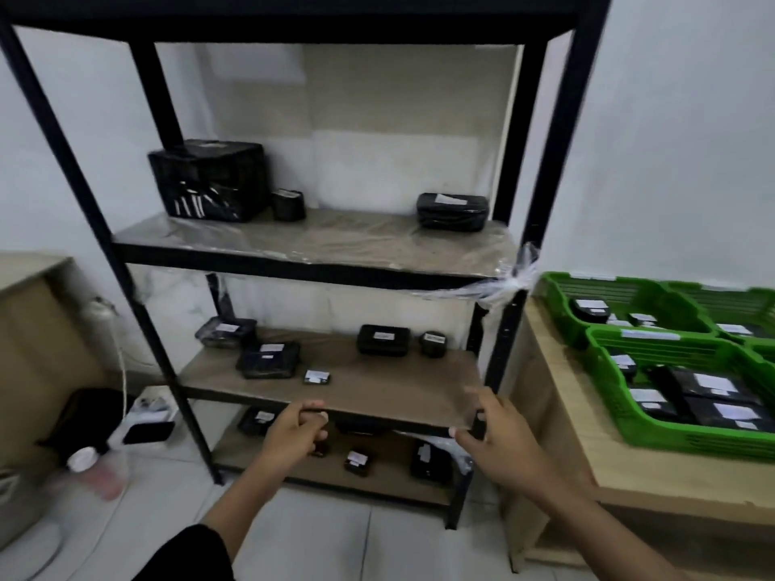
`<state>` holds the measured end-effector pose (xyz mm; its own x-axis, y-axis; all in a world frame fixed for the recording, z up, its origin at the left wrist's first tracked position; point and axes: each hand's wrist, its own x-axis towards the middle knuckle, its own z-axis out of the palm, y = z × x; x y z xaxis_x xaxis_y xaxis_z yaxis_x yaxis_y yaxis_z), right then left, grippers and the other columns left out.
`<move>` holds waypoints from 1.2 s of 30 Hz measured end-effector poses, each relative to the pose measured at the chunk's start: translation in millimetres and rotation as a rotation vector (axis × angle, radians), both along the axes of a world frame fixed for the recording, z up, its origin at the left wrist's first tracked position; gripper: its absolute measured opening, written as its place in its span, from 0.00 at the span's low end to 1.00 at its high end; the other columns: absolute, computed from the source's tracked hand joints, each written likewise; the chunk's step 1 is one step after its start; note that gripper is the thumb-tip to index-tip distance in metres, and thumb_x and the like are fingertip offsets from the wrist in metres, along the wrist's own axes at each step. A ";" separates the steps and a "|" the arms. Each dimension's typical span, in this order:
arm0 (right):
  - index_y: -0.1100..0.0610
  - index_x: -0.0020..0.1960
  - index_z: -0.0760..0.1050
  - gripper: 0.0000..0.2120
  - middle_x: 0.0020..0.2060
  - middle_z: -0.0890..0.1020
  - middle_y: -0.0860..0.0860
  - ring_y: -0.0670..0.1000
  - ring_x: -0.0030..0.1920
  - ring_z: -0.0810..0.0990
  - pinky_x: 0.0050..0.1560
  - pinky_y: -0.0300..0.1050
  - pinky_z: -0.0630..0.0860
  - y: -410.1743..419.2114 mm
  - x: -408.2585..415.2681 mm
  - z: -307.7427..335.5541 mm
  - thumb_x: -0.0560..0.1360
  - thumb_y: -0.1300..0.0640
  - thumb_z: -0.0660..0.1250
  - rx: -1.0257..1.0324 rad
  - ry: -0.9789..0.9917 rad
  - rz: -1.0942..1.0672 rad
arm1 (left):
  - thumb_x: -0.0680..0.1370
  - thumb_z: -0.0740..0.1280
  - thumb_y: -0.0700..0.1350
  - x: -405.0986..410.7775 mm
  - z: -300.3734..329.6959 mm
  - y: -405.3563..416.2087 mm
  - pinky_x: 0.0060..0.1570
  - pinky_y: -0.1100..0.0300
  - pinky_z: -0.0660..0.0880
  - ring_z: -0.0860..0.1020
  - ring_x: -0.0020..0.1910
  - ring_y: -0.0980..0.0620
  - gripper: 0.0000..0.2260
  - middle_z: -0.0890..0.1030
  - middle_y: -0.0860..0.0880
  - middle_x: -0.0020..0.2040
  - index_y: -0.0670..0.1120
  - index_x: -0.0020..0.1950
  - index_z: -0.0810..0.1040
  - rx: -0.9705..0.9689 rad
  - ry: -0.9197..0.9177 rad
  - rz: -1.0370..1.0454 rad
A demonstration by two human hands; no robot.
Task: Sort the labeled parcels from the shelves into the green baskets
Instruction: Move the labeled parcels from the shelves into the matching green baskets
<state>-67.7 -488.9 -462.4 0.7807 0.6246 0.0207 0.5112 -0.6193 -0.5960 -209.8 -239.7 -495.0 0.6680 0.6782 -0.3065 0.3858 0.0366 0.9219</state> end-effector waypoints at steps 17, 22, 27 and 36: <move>0.55 0.71 0.64 0.27 0.62 0.74 0.55 0.50 0.63 0.73 0.55 0.36 0.65 262.3 -19.6 -64.9 0.75 0.51 0.68 -0.030 0.200 -0.072 | 0.79 0.60 0.36 -43.5 -23.9 275.3 0.30 0.67 0.71 0.77 0.36 0.51 0.06 0.79 0.45 0.44 0.43 0.53 0.74 0.039 0.070 0.024; 0.54 0.69 0.67 0.25 0.59 0.75 0.55 0.51 0.60 0.75 0.53 0.38 0.67 314.5 23.9 -91.2 0.75 0.52 0.68 -0.098 0.202 -0.069 | 0.78 0.61 0.37 -11.0 -45.5 307.8 0.38 0.60 0.70 0.77 0.36 0.53 0.06 0.79 0.45 0.45 0.46 0.51 0.73 0.022 0.104 -0.021; 0.59 0.68 0.67 0.23 0.63 0.74 0.58 0.55 0.63 0.73 0.61 0.44 0.70 382.7 83.7 -152.2 0.76 0.54 0.66 -0.213 0.221 0.018 | 0.70 0.65 0.41 38.4 -90.8 340.1 0.49 0.47 0.74 0.76 0.38 0.46 0.04 0.77 0.45 0.36 0.47 0.43 0.74 0.060 0.074 -0.074; 0.55 0.76 0.54 0.32 0.74 0.63 0.53 0.55 0.72 0.63 0.71 0.47 0.62 477.2 160.8 -289.7 0.77 0.52 0.64 -0.436 0.166 0.147 | 0.75 0.66 0.41 105.8 -170.3 388.4 0.47 0.50 0.74 0.78 0.46 0.44 0.05 0.79 0.42 0.47 0.52 0.45 0.74 0.045 0.048 -0.068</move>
